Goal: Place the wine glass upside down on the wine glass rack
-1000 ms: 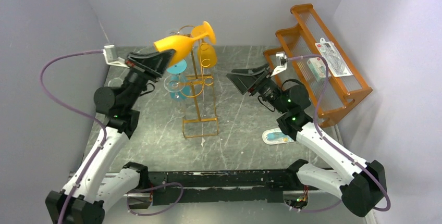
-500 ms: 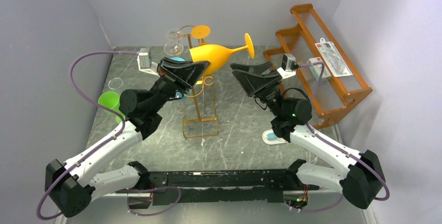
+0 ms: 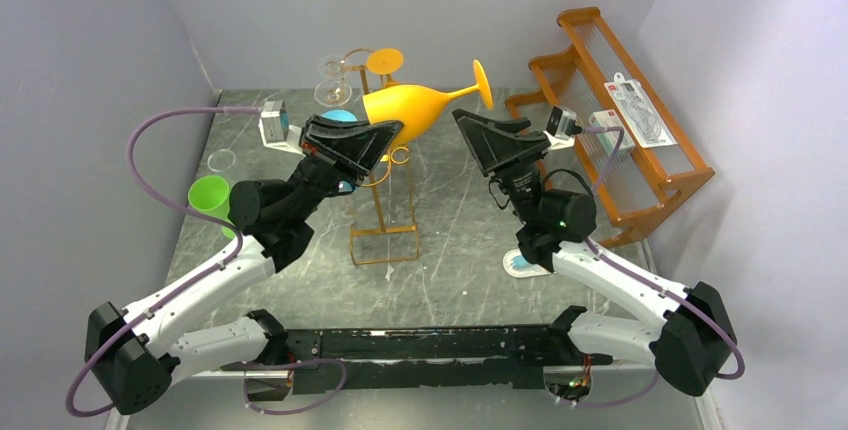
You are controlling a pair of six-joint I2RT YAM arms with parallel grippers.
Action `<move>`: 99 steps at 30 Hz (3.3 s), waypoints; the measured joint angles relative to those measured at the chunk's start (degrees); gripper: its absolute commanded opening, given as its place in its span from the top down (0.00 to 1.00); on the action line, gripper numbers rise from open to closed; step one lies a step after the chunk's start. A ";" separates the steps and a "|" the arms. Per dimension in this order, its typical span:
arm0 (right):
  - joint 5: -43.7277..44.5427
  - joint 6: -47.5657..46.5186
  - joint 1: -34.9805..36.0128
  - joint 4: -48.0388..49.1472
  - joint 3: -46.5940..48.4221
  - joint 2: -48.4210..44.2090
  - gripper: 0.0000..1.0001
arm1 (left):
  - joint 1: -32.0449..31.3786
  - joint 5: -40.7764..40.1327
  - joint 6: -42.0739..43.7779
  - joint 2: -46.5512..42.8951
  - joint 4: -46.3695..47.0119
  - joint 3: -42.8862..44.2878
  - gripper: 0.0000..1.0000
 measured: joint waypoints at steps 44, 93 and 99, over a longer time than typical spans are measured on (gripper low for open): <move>-1.03 -0.59 0.00 -4.52 10.73 6.47 1.00 | -0.52 4.13 2.45 -1.14 2.49 -2.25 0.86; 12.44 -52.96 -5.99 -44.28 17.33 6.27 1.00 | -0.85 -38.99 34.36 -20.81 -74.20 19.19 0.22; 4.13 -58.03 -6.86 -40.89 18.73 12.02 1.00 | -0.85 -39.17 34.32 -21.07 -74.16 19.19 0.22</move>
